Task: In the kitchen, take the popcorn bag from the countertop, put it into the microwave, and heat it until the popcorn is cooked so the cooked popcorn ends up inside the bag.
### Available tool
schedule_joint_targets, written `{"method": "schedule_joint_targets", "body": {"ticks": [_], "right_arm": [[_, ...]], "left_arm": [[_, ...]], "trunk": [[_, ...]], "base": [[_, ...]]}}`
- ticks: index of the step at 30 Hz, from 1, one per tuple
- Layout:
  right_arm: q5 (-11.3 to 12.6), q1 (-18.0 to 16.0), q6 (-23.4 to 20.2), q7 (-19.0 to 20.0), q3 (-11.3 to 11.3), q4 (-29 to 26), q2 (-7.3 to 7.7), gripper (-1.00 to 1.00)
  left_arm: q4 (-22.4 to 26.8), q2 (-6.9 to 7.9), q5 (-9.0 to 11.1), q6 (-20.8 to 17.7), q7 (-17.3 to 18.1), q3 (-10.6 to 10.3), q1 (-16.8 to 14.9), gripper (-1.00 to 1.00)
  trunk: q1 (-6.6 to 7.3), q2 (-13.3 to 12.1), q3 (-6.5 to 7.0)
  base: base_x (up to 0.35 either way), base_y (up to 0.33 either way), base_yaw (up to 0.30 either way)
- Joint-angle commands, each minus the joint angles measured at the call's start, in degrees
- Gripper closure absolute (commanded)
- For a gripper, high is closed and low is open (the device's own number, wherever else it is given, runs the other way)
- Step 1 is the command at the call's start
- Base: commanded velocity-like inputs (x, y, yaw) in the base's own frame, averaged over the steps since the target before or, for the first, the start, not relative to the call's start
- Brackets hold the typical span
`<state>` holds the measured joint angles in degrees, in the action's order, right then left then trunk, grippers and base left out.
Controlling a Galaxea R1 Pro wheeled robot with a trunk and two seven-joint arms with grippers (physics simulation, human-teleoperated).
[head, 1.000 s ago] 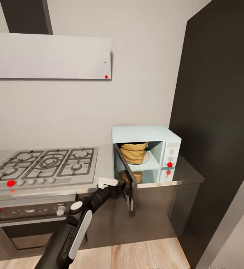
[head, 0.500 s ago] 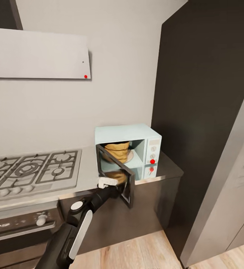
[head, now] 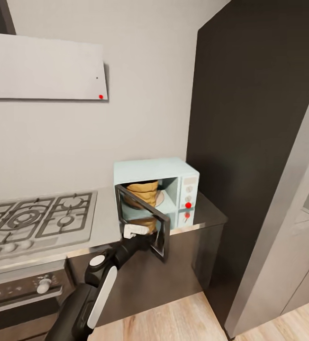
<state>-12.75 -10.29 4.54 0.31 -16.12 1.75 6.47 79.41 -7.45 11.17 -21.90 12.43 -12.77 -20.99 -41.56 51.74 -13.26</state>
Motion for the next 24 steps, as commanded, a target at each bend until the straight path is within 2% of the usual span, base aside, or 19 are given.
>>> {"method": "schedule_joint_targets", "body": {"ticks": [1,8,11,12,13,15,18,23,24], "right_arm": [[-0.5,-0.1,0.3,0.0,-0.5,0.2,0.03,-1.00],[-0.6,-0.1,0.3,0.0,-0.4,0.2,0.03,-1.00],[-0.6,-0.1,0.3,0.0,-0.4,0.2,-0.04,-1.00],[-0.6,-0.1,0.4,0.0,-0.5,0.2,-0.03,-1.00],[-0.5,-0.1,0.4,0.0,-0.5,0.2,-0.05,-1.00],[-0.5,-0.1,0.3,0.0,-0.5,0.2,-0.05,-1.00],[-0.5,-0.1,0.2,0.0,-0.5,0.2,-0.05,-1.00],[-0.5,-0.1,0.2,0.0,-0.5,0.2,-0.05,-1.00],[-0.5,-0.1,0.2,0.0,-0.5,0.2,-0.05,-1.00]], "left_arm": [[0.0,-0.02,0.4,-0.4,0.1,0.0,0.0,-1.00],[0.0,-0.18,0.4,-0.4,0.1,0.0,0.0,-1.00],[-0.2,-0.69,0.4,-0.4,0.1,-0.3,-0.1,-1.00],[-0.3,-0.81,0.4,-0.4,0.0,-1.4,-0.1,-1.00],[-0.3,-0.93,0.4,-0.4,-0.2,-4.6,0.0,-1.00],[-0.4,-0.97,0.4,-0.5,-2.3,-6.9,-0.1,-1.00],[-0.4,-0.99,0.5,-0.5,-5.4,-7.7,0.0,-1.00],[-0.3,-1.30,0.5,-0.5,-7.2,-7.9,-0.1,-1.00],[-0.2,-1.43,0.5,-0.4,-9.4,-7.9,-0.1,-1.00]], "trunk": [[-0.04,0.1,-0.08],[-0.04,0.1,-0.08],[-0.04,0.1,-0.08],[-0.04,0.1,-0.08],[-0.04,0.1,-0.08],[-0.04,0.1,-0.05],[-0.04,0.1,0.01],[-0.04,0.1,0.12],[-0.04,0.1,0.15]], "base": [[0.281,0.000,0.000],[0.296,0.000,0.000],[0.263,0.000,0.000],[0.211,0.000,0.000],[0.154,0.000,-0.019],[0.068,0.000,-0.128],[0.015,0.000,-0.208],[0.001,0.000,-0.229],[0.000,0.000,-0.232]]}}
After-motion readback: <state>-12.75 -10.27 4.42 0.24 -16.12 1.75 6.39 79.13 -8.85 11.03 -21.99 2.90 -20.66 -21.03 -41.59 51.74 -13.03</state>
